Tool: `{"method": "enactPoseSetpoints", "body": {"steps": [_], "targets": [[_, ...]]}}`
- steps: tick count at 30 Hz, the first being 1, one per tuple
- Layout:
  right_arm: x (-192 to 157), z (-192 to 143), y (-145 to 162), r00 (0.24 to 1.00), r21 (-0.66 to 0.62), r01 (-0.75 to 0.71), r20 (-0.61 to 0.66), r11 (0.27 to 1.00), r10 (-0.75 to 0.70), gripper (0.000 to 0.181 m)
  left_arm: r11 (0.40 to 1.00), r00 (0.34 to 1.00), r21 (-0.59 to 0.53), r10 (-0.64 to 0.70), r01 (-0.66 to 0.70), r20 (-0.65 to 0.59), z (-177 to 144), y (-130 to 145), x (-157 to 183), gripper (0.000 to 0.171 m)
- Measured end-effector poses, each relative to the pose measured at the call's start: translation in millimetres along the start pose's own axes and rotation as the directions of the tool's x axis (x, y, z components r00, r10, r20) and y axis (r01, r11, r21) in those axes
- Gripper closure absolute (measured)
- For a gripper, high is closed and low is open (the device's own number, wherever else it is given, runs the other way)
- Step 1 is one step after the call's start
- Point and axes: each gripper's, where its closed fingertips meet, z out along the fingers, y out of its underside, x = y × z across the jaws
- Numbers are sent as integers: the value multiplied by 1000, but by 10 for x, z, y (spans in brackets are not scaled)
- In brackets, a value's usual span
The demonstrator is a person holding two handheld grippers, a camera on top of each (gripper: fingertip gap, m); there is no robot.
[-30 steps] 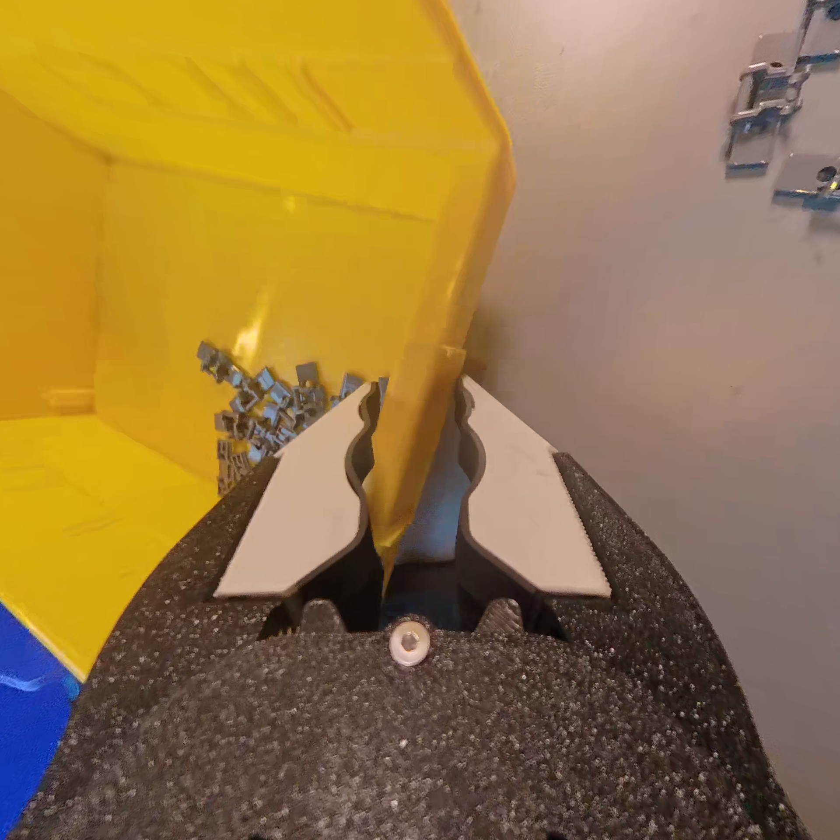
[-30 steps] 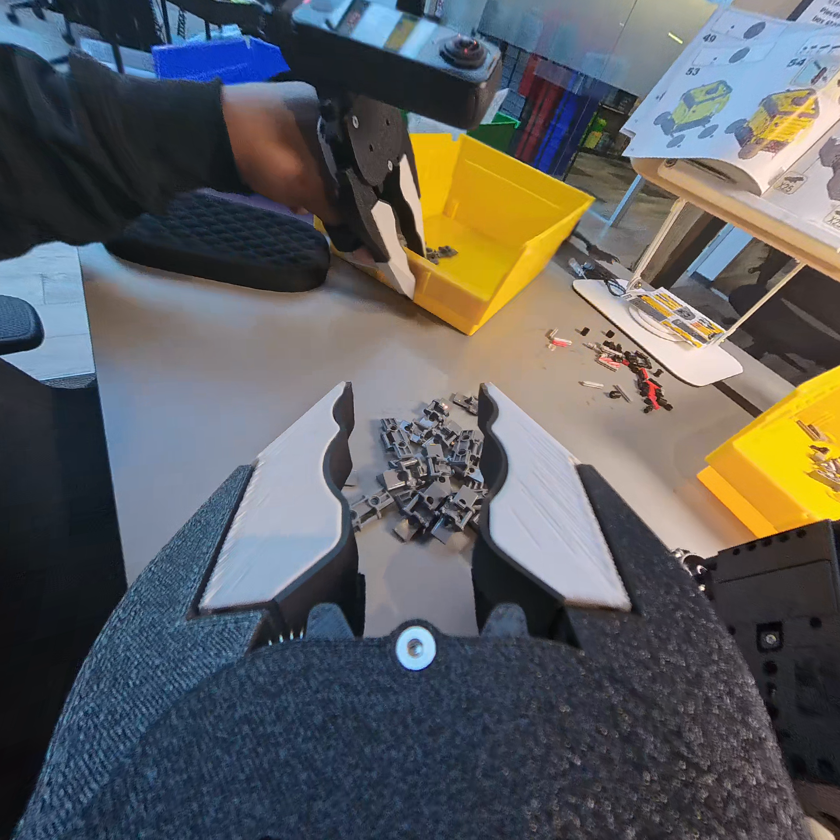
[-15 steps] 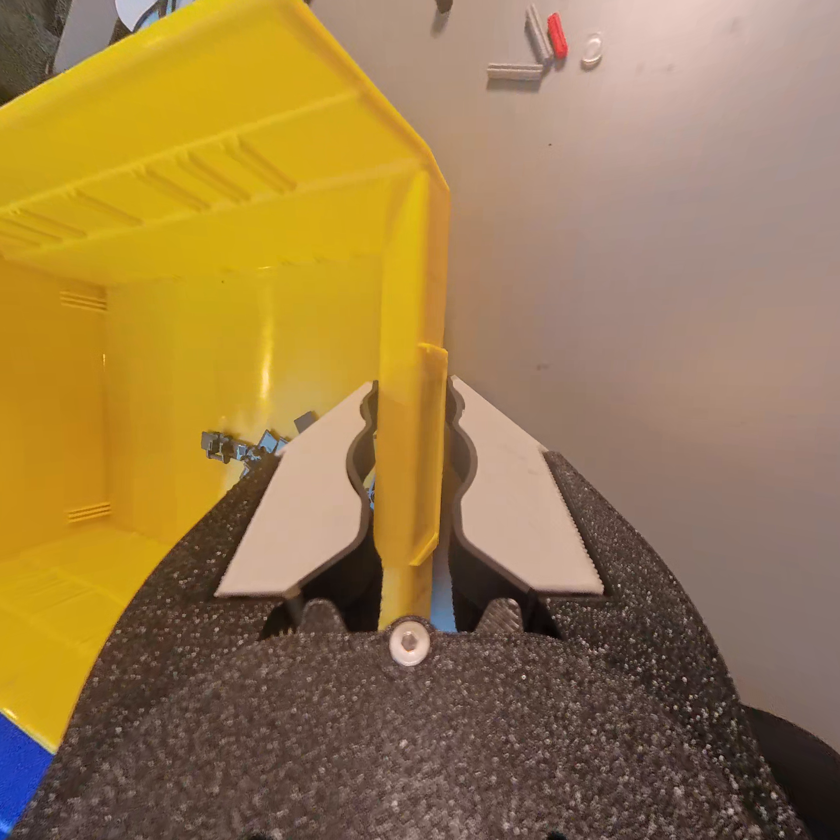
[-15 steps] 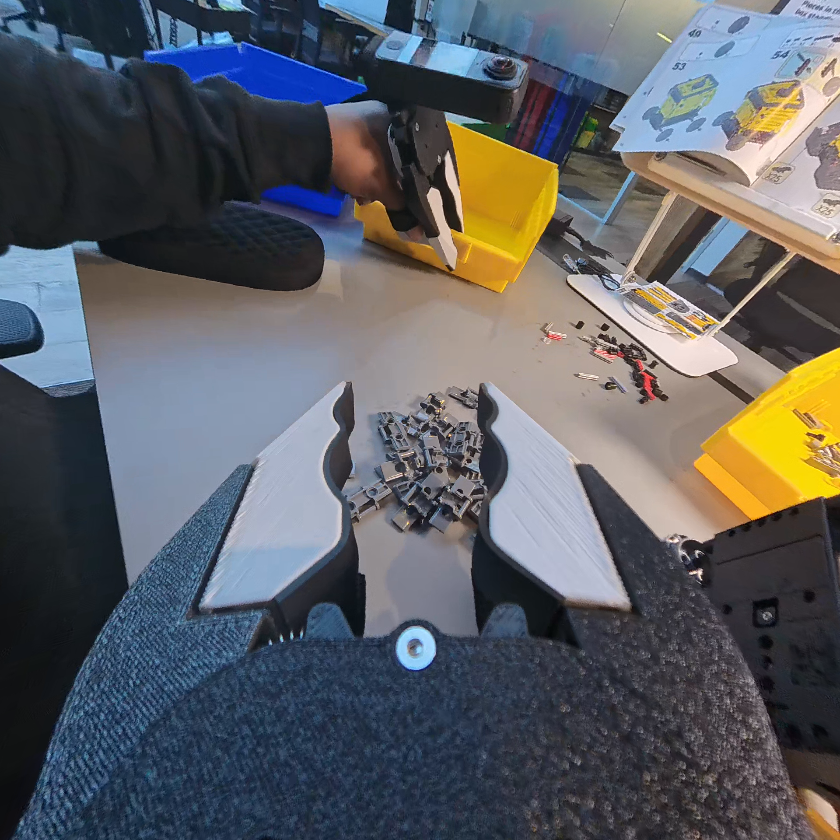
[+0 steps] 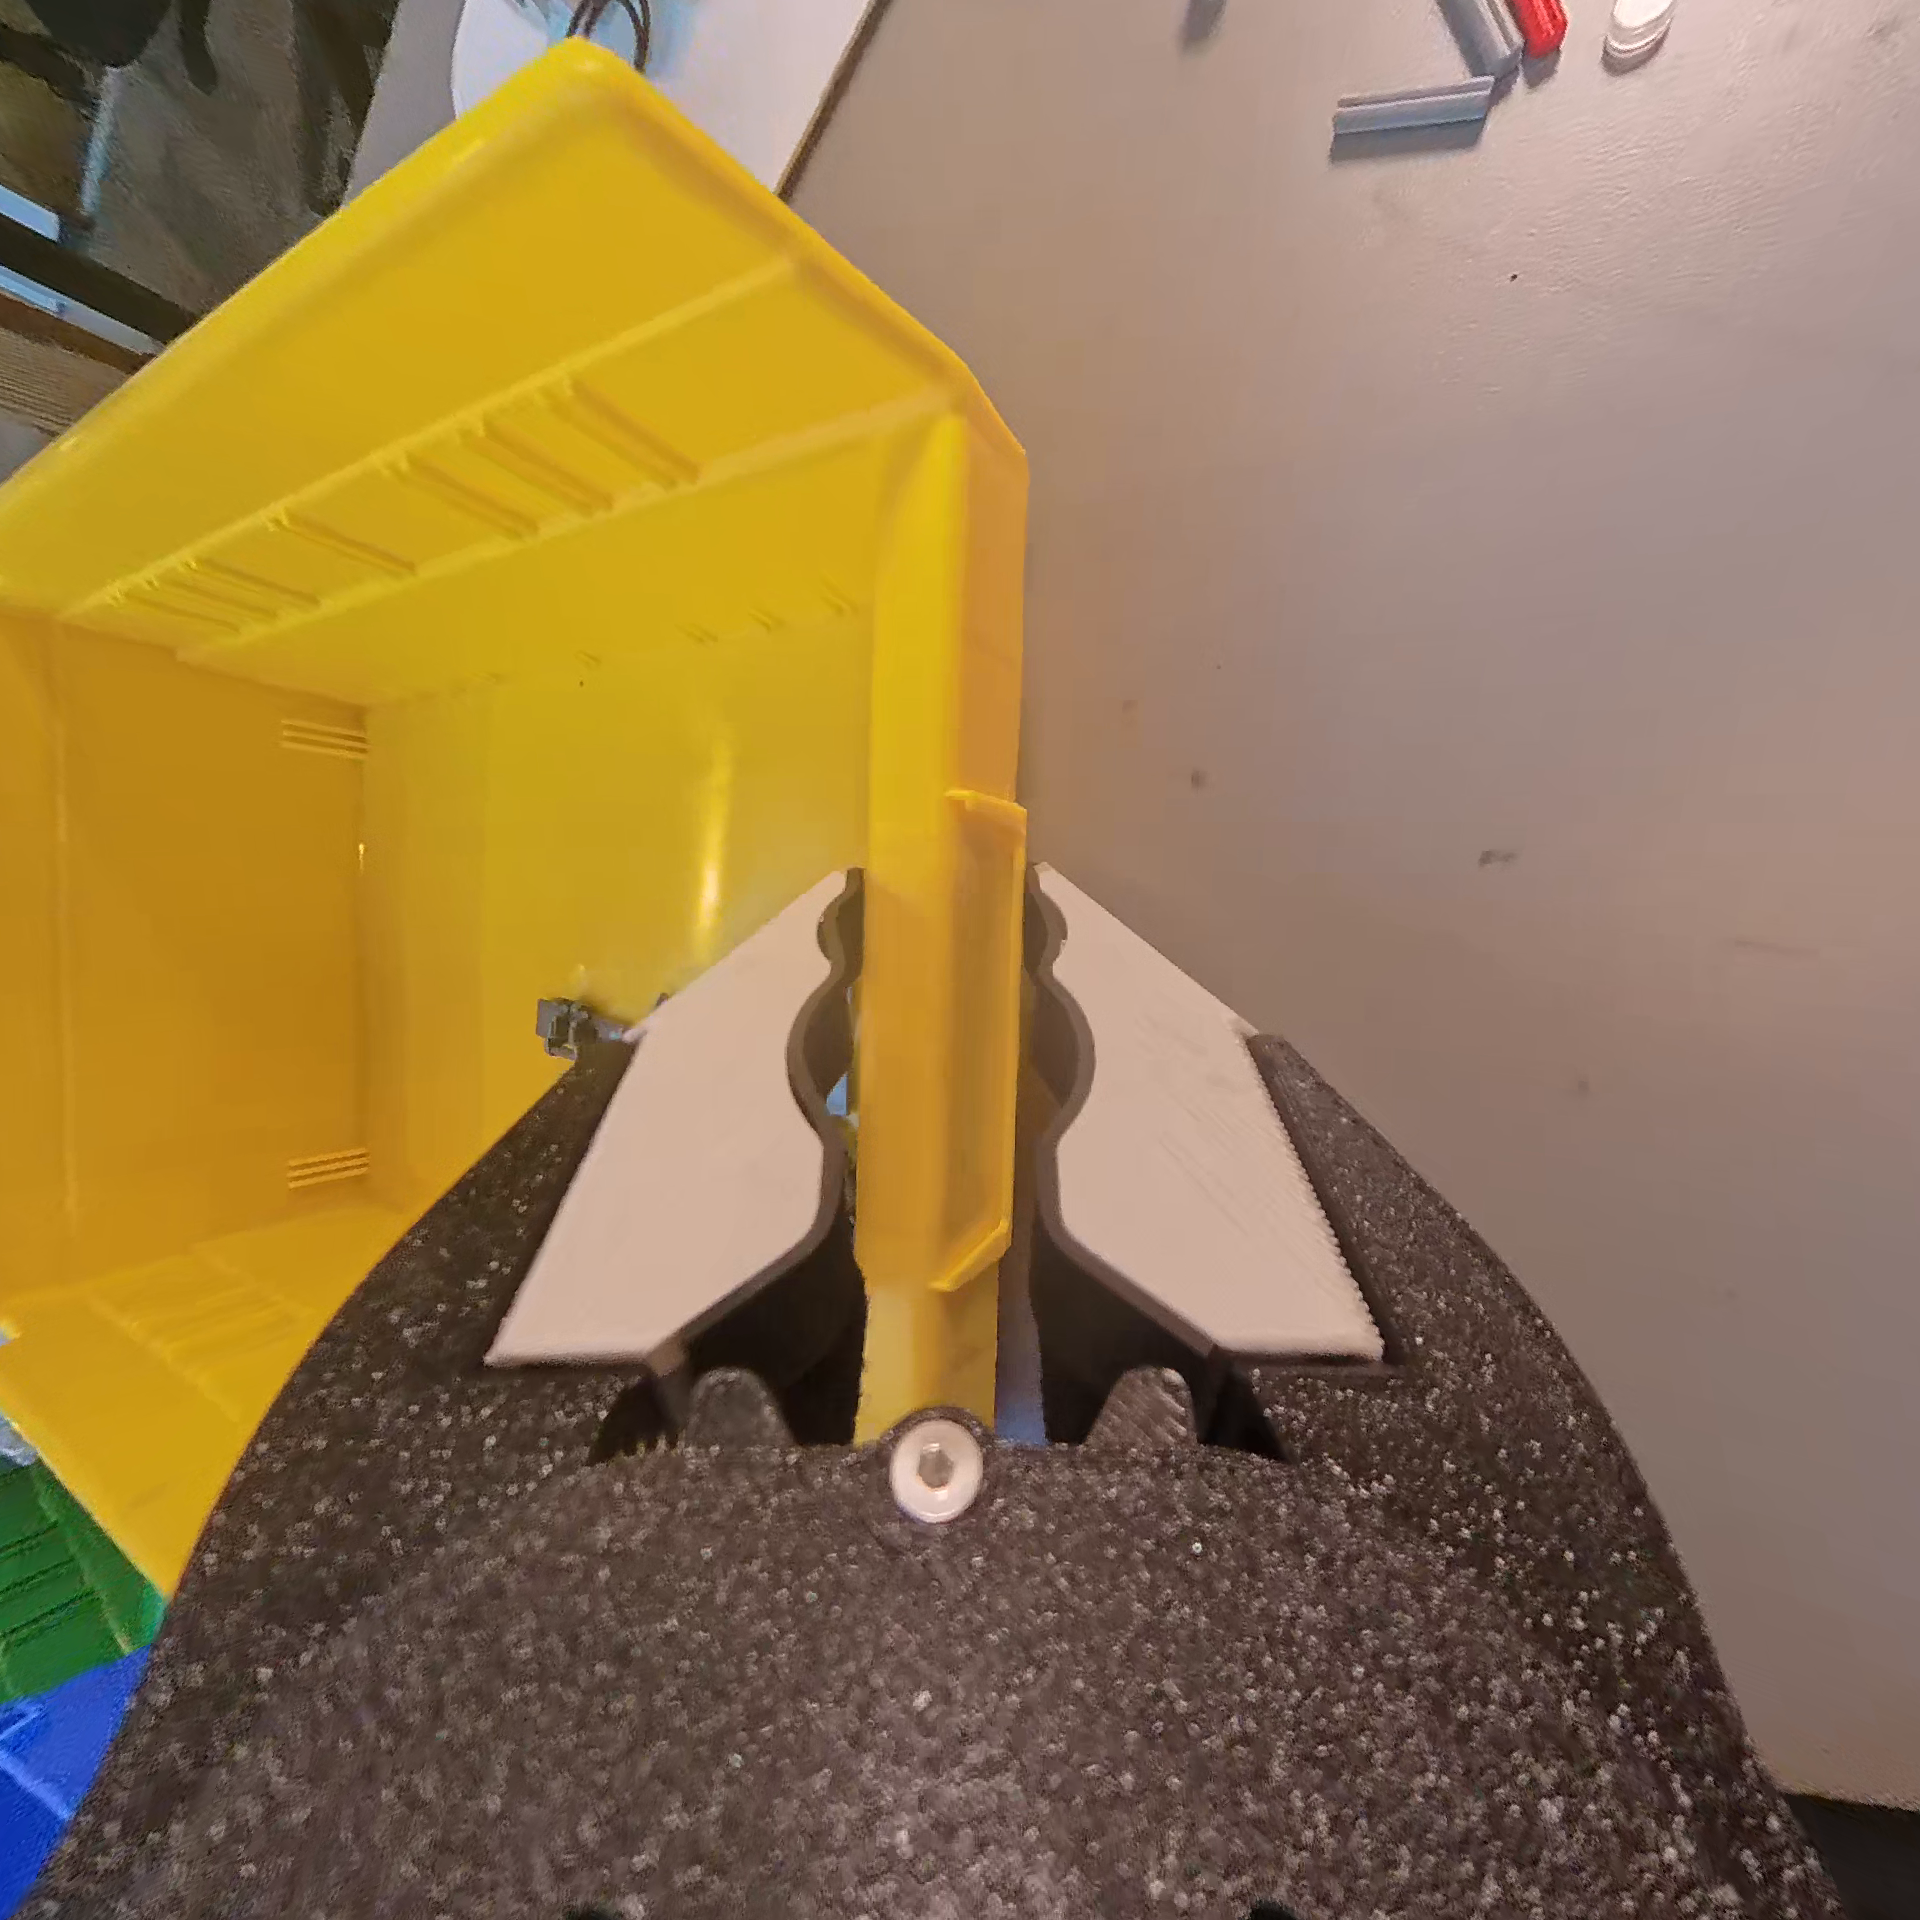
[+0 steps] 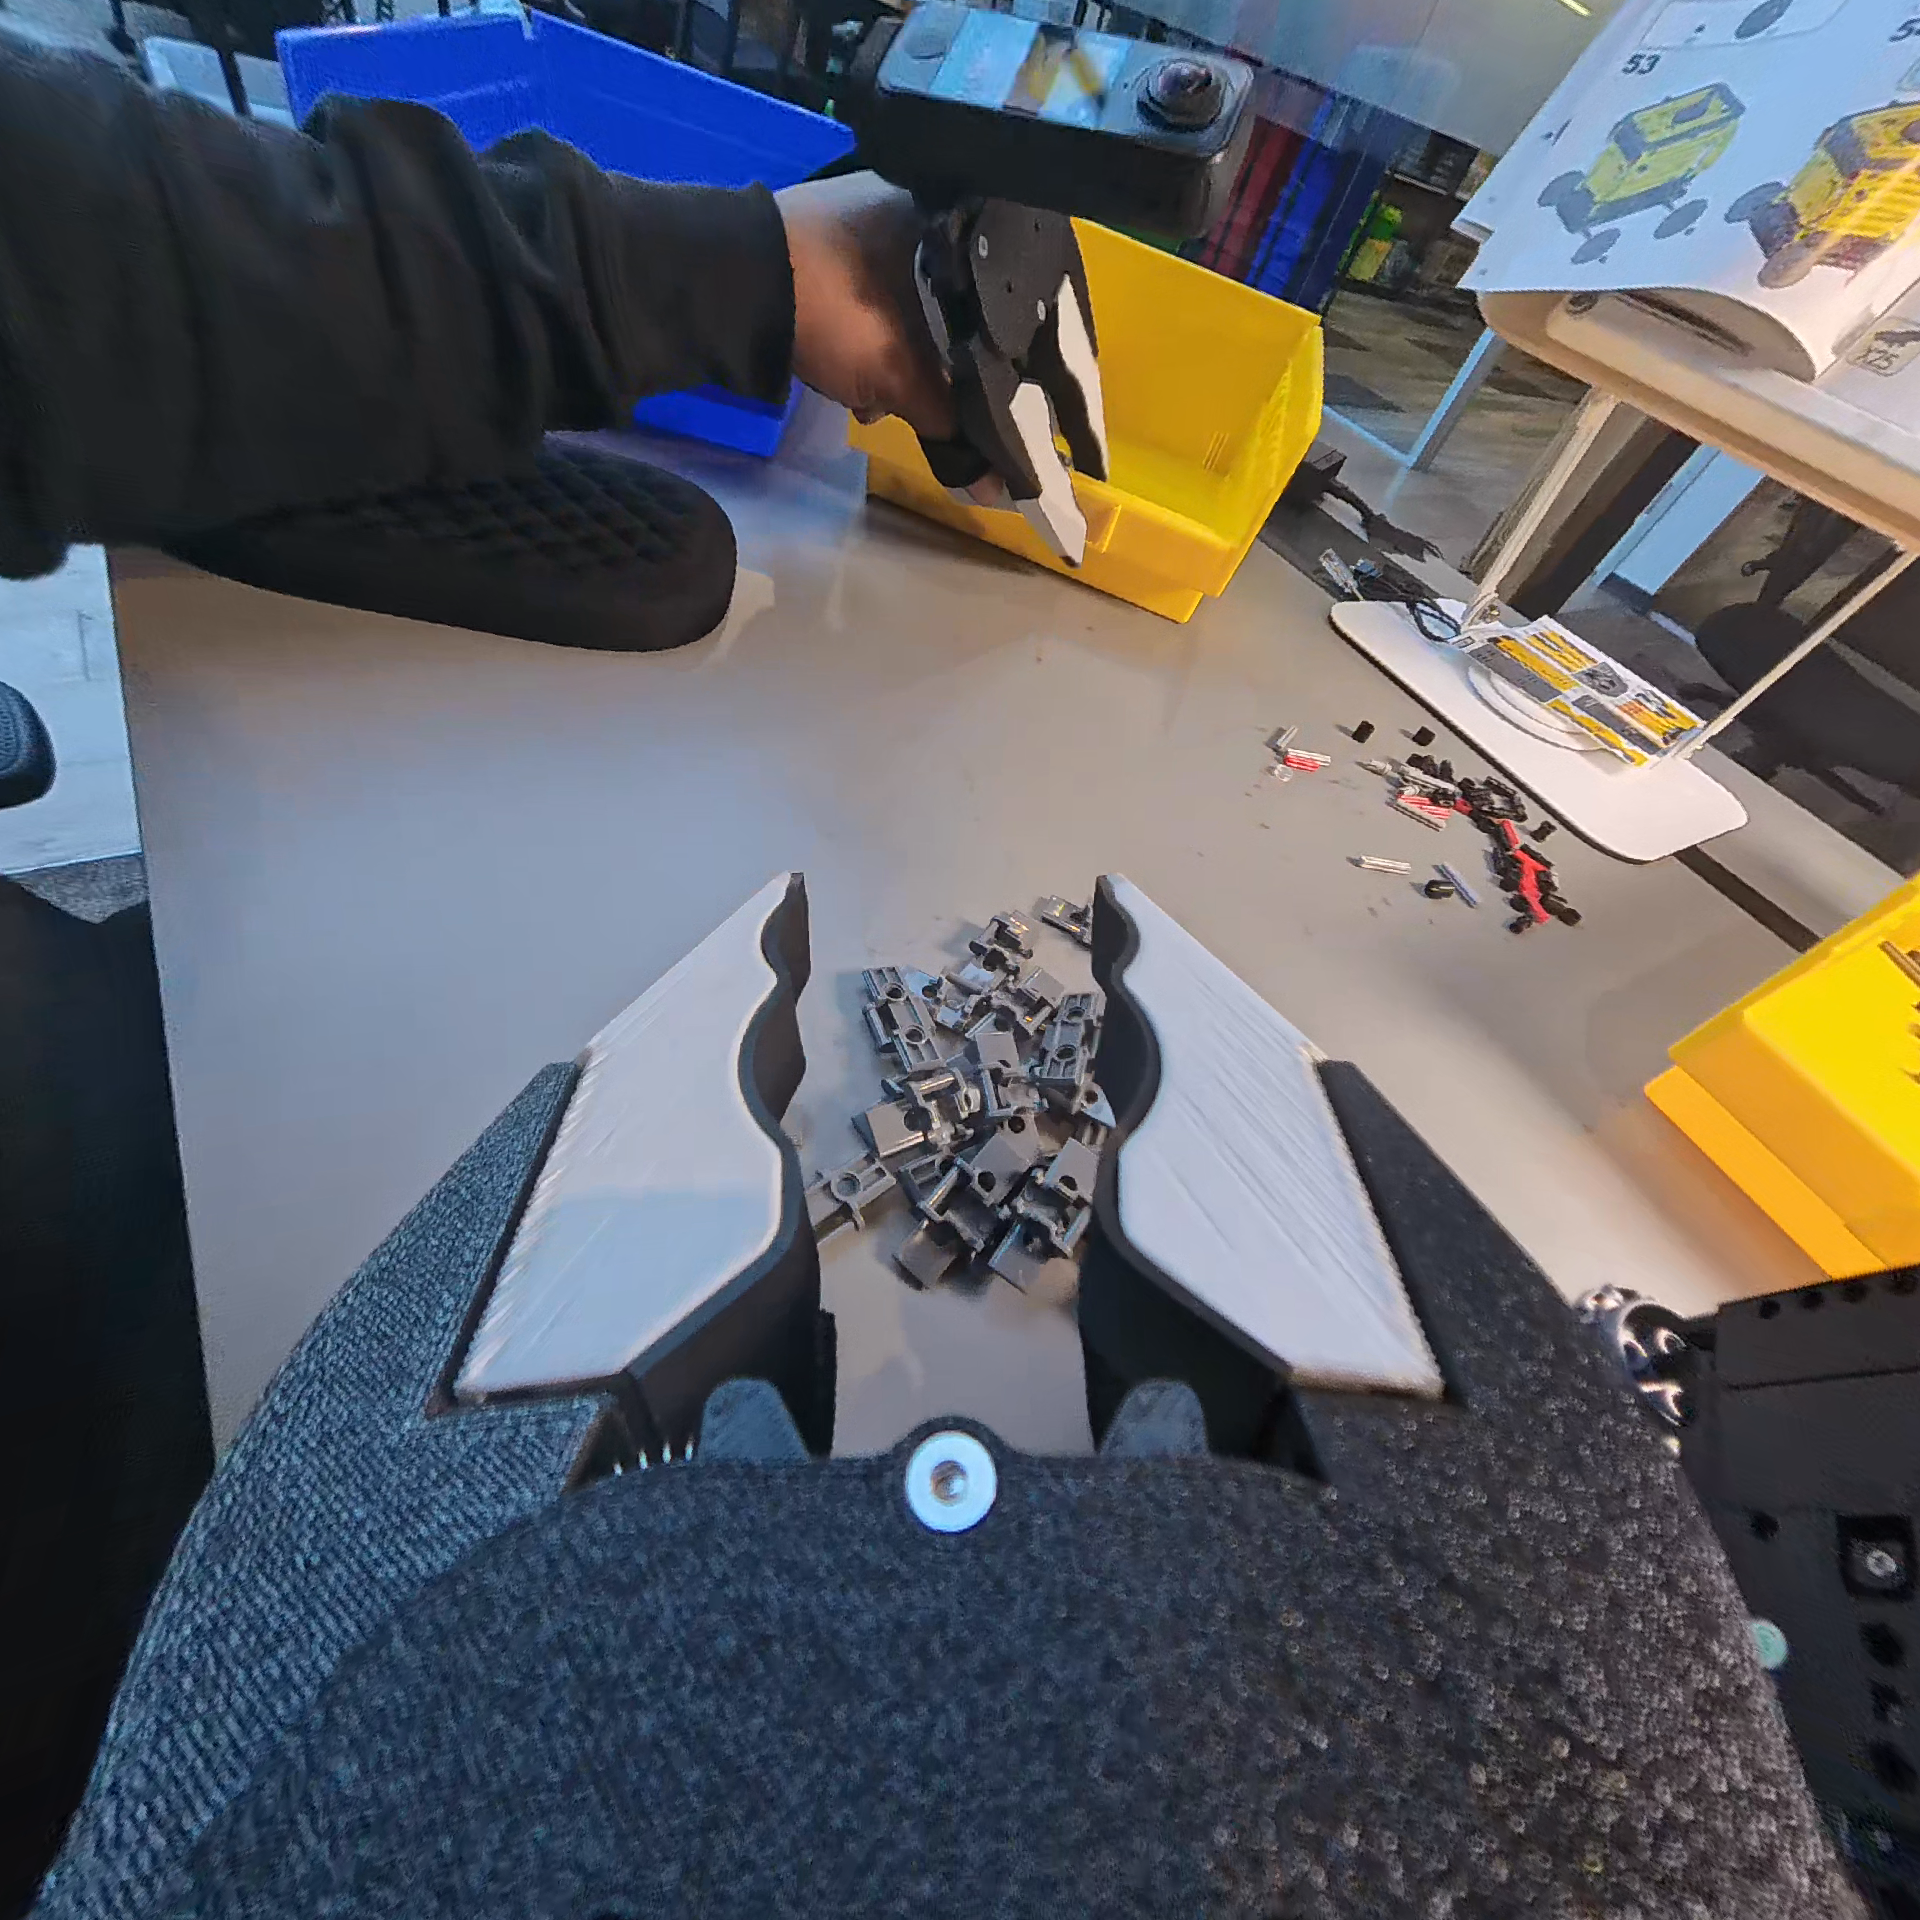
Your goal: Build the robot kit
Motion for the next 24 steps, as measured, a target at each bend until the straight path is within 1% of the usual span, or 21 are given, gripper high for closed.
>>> {"method": "enactPoseSetpoints", "body": {"steps": [2,4,5,6,7,8,9,10,11,12,13,15,18,22,24], "targets": [[-5,33,-5,1000,-1,-2,-4,1000,2,127,998,1000,65,-5,3,28,-85,-105,-6,143],[3,69,-19,1000,5,-6,-12,1000,6,127,983,999,184,-36,29,31,-234,-296,4,142],[12,90,-33,1000,11,-11,-16,1000,11,127,964,998,260,-59,55,7,-322,-415,37,141],[27,111,-55,1000,19,-16,-22,1000,17,127,932,995,350,-90,97,-38,-422,-550,85,139],[50,133,-84,999,28,-22,-31,999,23,127,883,987,442,-125,159,-105,-530,-688,143,137],[83,154,-117,999,38,-27,-42,999,29,126,820,969,520,-160,237,-190,-638,-810,200,134],[126,172,-152,998,47,-29,-55,998,32,126,755,941,573,-184,320,-284,-735,-905,260,130],[178,188,-181,997,54,-28,-71,998,32,126,697,907,598,-193,395,-373,-814,-972,322,125],[242,199,-198,995,57,-25,-91,998,31,127,657,877,606,-192,448,-441,-874,-1013,379,122],[319,205,-204,993,58,-25,-114,998,31,126,636,858,608,-181,475,-480,-916,-1037,431,119],[401,204,-202,990,57,-29,-137,998,37,126,628,853,615,-162,477,-496,-951,-1052,486,116],[580,174,-168,980,52,-60,-189,997,69,128,635,859,628,-113,449,-499,-994,-1057,625,116],[786,96,28,963,2,-134,-234,991,131,134,689,869,632,7,354,-494,-1016,-1033,943,117],[785,15,446,973,-157,-177,-178,972,148,134,777,864,610,192,156,-466,-925,-962,1419,121],[742,-8,566,979,-207,-166,-155,964,135,134,809,834,578,246,104,-493,-861,-932,1641,125]]}}
